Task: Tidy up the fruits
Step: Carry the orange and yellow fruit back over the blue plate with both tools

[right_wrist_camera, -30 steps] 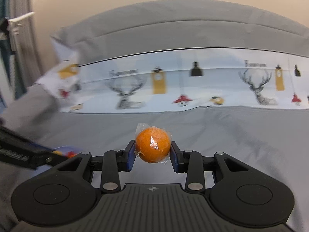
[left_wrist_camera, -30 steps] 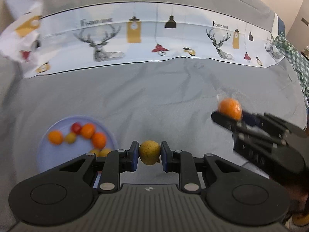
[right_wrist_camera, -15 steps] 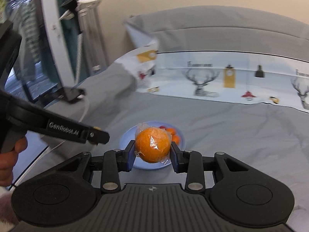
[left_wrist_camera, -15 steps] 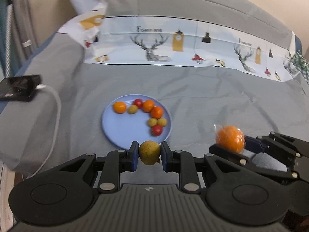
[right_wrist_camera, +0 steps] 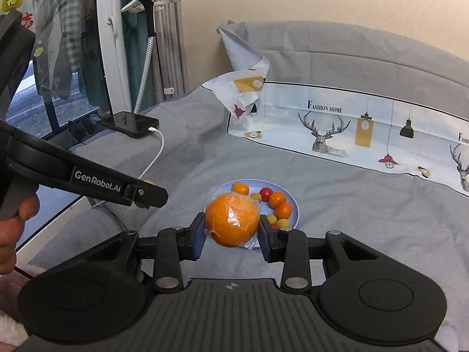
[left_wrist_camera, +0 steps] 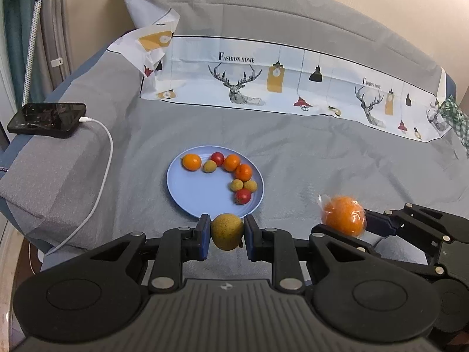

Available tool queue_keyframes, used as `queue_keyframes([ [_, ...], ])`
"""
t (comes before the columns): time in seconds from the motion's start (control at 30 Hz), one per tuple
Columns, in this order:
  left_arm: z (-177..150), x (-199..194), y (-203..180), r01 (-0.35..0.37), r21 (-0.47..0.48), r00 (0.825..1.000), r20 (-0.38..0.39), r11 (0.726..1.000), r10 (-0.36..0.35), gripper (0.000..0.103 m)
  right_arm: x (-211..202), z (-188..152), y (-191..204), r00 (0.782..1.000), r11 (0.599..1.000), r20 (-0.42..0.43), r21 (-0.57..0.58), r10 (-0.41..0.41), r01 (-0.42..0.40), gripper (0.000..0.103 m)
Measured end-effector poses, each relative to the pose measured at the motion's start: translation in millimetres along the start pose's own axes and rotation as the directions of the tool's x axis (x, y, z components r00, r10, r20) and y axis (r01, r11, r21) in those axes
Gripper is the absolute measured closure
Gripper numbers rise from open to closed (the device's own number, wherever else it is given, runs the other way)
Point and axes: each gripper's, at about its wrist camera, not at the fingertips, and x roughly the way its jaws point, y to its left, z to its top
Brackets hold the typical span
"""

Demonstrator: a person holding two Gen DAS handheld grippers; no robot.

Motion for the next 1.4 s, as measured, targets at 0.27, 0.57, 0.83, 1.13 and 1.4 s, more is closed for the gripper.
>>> queue_keyframes([
  [0.27,1.0,6.1,1.3,0.001,-0.005,1.000,-0.009,1.000,-0.001,0.077,2.5,-1.9,0.2,1.000,1.000,-0.009,0.002,-0.007,0.007,0.065],
  [0.57,4.8,12.4,2.0,0.000,-0.012,1.000,-0.019,1.000,0.000,0.077,7.4,-0.4,-0.4,1.000,1.000,-0.026,0.007,-0.007,0.007,0.065],
  [0.83,10.3,17.3,3.7,-0.003,-0.021,1.000,-0.016,1.000,0.003,0.077,12.6,-0.3,-2.0,0.999,1.000,-0.039,0.010,-0.015,0.015,0.065],
  [1.13,20.0,29.2,11.6,-0.013,-0.033,1.000,-0.028,0.999,0.012,0.077,23.0,1.6,-5.9,0.998,1.000,-0.060,0.014,-0.018,0.019,0.065],
  [1.4,40.7,54.0,21.1,-0.034,-0.039,0.999,-0.034,0.999,0.033,0.077,46.9,12.2,-17.3,0.997,0.999,-0.069,0.024,-0.031,0.033,0.065],
])
